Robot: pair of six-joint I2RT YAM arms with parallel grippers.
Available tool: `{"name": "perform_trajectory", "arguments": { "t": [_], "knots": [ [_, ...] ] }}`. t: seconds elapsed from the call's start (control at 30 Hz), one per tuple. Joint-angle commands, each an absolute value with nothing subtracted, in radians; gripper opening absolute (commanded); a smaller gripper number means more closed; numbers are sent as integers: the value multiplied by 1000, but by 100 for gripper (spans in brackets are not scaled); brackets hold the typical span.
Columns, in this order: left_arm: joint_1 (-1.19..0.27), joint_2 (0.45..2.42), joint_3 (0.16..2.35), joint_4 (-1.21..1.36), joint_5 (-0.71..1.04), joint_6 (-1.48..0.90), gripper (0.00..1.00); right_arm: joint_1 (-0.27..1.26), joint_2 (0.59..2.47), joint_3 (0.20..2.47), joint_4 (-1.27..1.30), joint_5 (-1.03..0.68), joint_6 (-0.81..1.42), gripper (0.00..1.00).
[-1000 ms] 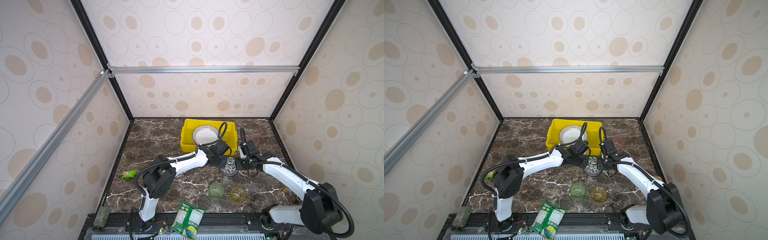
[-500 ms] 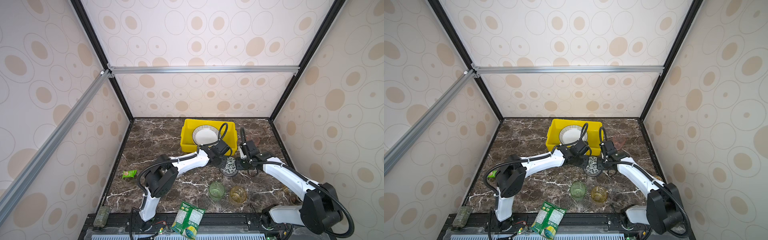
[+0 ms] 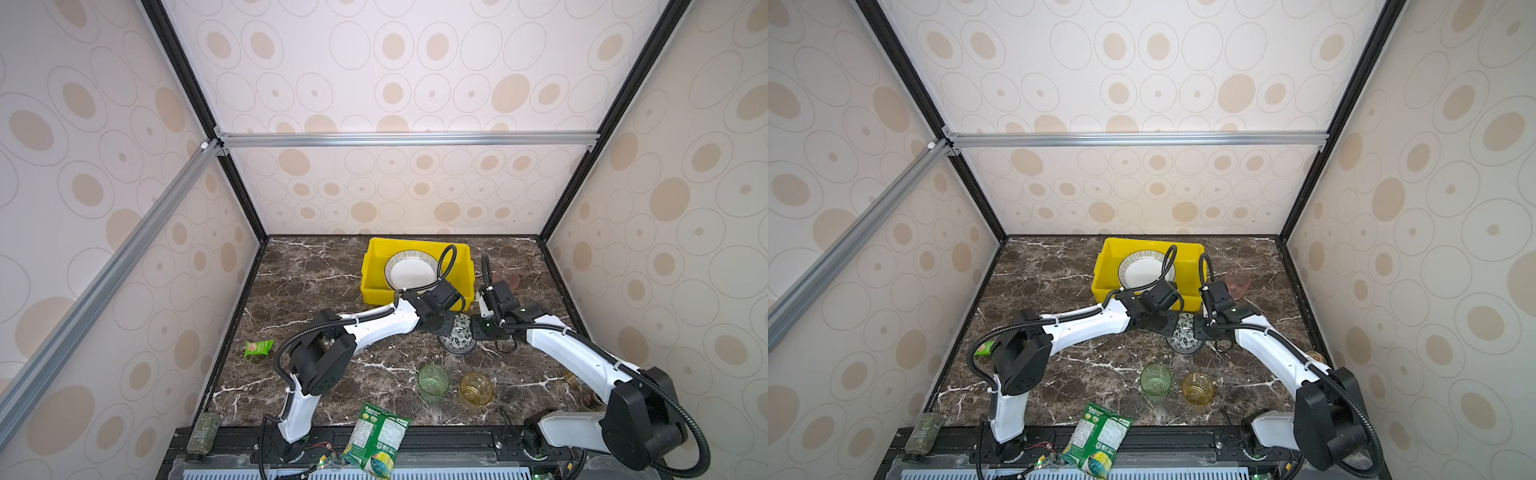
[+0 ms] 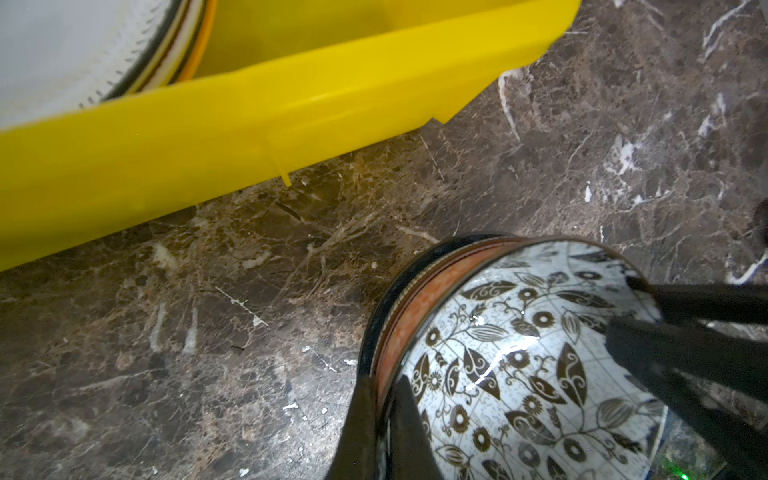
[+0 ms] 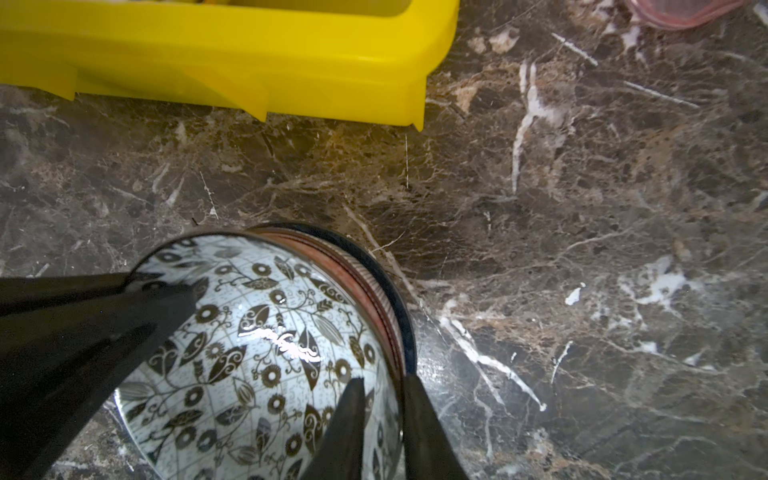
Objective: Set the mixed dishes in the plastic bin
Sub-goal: 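Lift the floral bowl with the left gripper while the right gripper withdraws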
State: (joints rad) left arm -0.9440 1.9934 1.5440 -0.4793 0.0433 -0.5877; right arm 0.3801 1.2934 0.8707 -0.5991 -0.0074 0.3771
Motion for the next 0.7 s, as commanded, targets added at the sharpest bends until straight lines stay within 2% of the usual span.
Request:
{"name": "perform_trajectory", "arguments": {
  "t": [0.0, 0.67],
  "knots": [
    [-960, 1967, 1575, -485, 32, -587, 0, 379, 1250, 872, -614, -10, 373, 23],
    [-958, 1853, 1582, -494, -31, -571, 0, 379, 1113, 885, -607, -14, 375, 28]
  ]
}}
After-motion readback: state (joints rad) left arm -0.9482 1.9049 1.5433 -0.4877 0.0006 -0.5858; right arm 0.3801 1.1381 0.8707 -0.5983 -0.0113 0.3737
